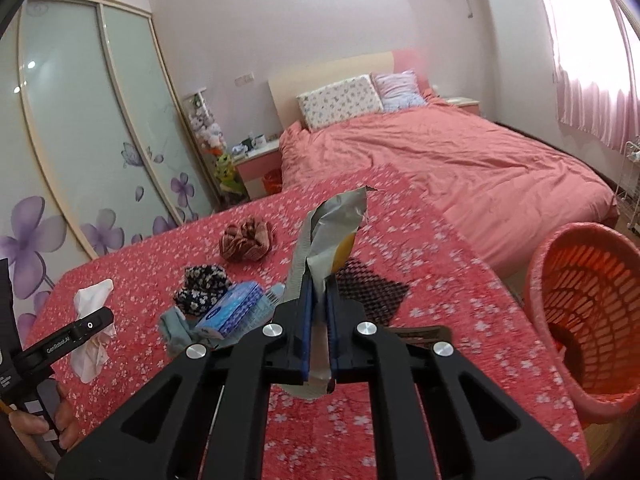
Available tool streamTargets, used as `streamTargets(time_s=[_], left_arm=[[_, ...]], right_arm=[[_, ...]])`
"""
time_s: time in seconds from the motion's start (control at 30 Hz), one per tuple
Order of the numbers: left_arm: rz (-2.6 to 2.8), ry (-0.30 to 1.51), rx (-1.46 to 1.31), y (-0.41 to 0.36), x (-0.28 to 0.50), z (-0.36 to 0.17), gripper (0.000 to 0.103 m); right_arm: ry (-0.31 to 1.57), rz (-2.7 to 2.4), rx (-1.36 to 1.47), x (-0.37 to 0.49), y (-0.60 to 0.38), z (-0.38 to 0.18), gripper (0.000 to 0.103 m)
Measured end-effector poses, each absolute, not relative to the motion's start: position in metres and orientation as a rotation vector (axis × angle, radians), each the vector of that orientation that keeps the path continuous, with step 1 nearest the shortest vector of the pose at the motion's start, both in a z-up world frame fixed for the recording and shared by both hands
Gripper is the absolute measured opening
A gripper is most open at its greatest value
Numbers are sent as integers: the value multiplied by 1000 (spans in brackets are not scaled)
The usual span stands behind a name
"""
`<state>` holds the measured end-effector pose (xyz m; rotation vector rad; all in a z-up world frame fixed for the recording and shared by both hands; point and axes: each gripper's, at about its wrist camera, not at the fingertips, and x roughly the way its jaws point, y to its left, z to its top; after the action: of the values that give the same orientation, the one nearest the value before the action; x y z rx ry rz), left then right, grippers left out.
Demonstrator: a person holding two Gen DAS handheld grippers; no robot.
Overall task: Collect trash
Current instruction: 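Carry tissue and plastic bag over the orange basket and open both tools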
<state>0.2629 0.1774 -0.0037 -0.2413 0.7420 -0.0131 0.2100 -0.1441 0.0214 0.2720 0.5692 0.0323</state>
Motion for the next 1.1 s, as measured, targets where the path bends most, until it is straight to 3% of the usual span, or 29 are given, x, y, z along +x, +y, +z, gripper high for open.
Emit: streamTargets(time_s=[1.1], left_arm=[[-338,686,-10,-29,233,38,72]], right_arm=[[432,-183,319,140,-262,36,7]])
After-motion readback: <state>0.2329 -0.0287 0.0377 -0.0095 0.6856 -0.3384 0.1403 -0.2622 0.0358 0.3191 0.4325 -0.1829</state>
